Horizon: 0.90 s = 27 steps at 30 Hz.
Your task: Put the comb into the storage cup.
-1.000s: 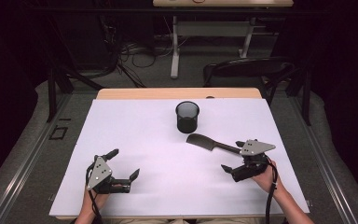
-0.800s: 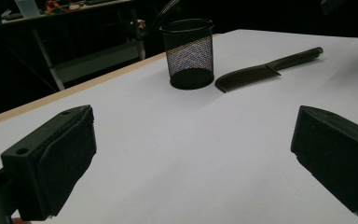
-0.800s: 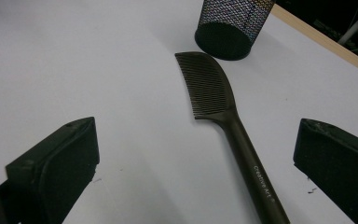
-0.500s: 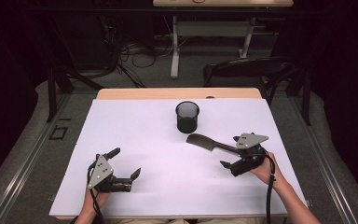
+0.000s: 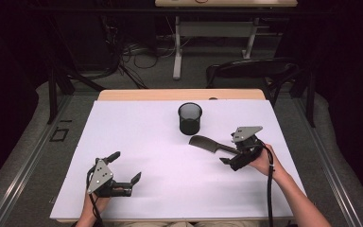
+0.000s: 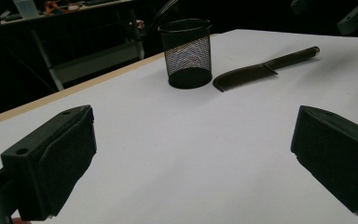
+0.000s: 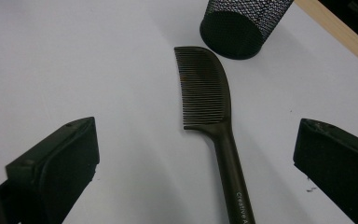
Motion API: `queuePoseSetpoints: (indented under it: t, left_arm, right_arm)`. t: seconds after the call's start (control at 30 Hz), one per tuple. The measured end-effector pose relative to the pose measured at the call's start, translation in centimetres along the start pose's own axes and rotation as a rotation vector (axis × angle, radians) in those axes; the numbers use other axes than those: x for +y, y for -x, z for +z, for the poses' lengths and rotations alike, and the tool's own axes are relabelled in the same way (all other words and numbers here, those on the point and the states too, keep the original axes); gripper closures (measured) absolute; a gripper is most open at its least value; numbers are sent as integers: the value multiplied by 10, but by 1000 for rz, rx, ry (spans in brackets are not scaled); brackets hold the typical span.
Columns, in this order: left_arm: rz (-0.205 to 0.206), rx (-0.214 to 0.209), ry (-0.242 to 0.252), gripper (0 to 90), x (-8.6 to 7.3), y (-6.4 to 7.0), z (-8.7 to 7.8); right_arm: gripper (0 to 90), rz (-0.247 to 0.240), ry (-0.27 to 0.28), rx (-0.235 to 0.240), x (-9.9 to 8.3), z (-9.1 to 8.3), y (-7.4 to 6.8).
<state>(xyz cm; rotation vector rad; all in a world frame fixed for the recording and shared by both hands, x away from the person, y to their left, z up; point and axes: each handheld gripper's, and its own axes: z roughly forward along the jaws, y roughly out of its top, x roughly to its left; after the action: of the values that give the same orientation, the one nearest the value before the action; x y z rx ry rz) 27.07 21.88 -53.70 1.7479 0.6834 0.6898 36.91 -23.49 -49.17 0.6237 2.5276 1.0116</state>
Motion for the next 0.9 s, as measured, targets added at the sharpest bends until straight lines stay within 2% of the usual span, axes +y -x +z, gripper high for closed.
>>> queuePoseSetpoints:
  t: [0.4, 0.7, 0.9]
  left_arm:
    - [4, -6, -7, 1, 0, 0, 2]
    - [5, -14, -8, 1, 0, 1, 3]
    - [5, -14, -8, 1, 0, 0, 3]
  right_arm:
    - [0, -26, -82, 36, 12, 7, 16]
    - [0, -49, -148, 61, 20, 18, 21]
    - [0, -44, -176, 77, 22, 23, 27]
